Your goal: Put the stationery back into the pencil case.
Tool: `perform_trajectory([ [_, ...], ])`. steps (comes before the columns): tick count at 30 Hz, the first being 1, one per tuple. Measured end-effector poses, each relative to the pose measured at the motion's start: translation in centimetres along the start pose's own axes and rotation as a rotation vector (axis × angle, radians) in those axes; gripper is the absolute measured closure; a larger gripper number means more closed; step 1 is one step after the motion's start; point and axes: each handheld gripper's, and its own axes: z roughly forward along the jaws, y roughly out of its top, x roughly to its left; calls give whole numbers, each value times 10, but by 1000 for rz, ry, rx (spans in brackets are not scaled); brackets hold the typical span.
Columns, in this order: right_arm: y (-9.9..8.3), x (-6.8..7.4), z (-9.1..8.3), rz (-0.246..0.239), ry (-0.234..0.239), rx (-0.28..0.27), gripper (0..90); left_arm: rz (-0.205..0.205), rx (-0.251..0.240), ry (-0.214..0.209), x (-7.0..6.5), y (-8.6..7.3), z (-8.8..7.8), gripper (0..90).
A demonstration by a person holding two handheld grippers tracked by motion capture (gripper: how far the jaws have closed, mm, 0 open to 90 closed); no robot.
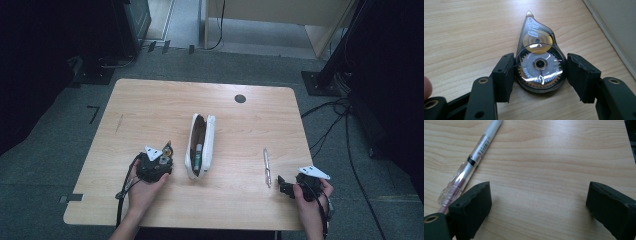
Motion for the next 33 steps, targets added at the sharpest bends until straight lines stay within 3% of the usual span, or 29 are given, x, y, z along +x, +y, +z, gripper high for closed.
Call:
perform_trajectory([
  [1,0,0,0,0,0,0,55,-15,-4,-6,1,1,2,411],
  [6,0,0,0,0,0,0,55,-8,2,-15,1,8,4,335],
  [11,0,0,0,-1,0,1,55,-23,13,5,0,16,12,312],
  [20,0,0,0,0,0,0,55,-17,30,56,-4,23,22,412],
  [33,0,0,0,0,0,0,55,33,25,34,-10,21,20,449],
])
